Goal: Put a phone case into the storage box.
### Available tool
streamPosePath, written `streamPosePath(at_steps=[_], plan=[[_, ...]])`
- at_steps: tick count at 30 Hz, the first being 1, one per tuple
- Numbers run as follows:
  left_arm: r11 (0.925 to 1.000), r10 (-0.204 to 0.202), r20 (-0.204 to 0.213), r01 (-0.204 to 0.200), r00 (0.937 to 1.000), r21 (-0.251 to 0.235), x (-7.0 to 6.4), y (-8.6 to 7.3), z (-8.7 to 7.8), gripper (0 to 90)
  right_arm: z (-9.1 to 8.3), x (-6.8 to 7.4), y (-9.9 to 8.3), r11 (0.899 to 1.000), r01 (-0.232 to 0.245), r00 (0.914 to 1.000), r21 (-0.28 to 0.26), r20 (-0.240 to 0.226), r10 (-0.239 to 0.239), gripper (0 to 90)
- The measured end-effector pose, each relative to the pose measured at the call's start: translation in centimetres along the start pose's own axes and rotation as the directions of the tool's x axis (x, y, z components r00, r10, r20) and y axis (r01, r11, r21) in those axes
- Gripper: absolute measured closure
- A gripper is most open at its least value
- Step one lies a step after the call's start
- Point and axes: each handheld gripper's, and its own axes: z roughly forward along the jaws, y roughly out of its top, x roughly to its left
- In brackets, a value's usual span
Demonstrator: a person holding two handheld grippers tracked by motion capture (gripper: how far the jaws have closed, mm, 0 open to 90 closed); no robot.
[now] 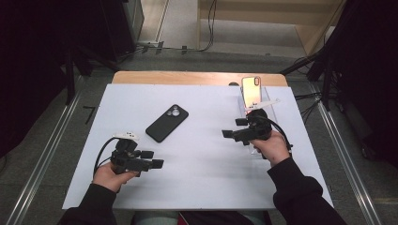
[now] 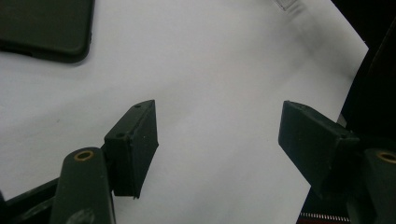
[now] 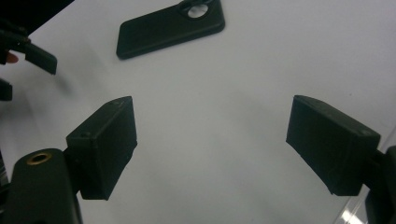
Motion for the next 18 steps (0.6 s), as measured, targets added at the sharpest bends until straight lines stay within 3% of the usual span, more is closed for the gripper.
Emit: streamPosePath(at_steps=[11,18], plan=[[0.9998,0.017,0.004,-0.017,0.9998,-0.004,0.0,0.0,-0.2,28.3,-1.0,1.8,-2.3,0.999,0.054,0.998,0.01,-0.033,-0.053,14.5],[0.9997,0.022,0.012,-0.022,0.9997,-0.009,-0.1,-0.1,0.1,23.0,-1.4,2.5,-4.5,0.997,0.068,0.9955,0.033,-0.069,-0.066,14.5]])
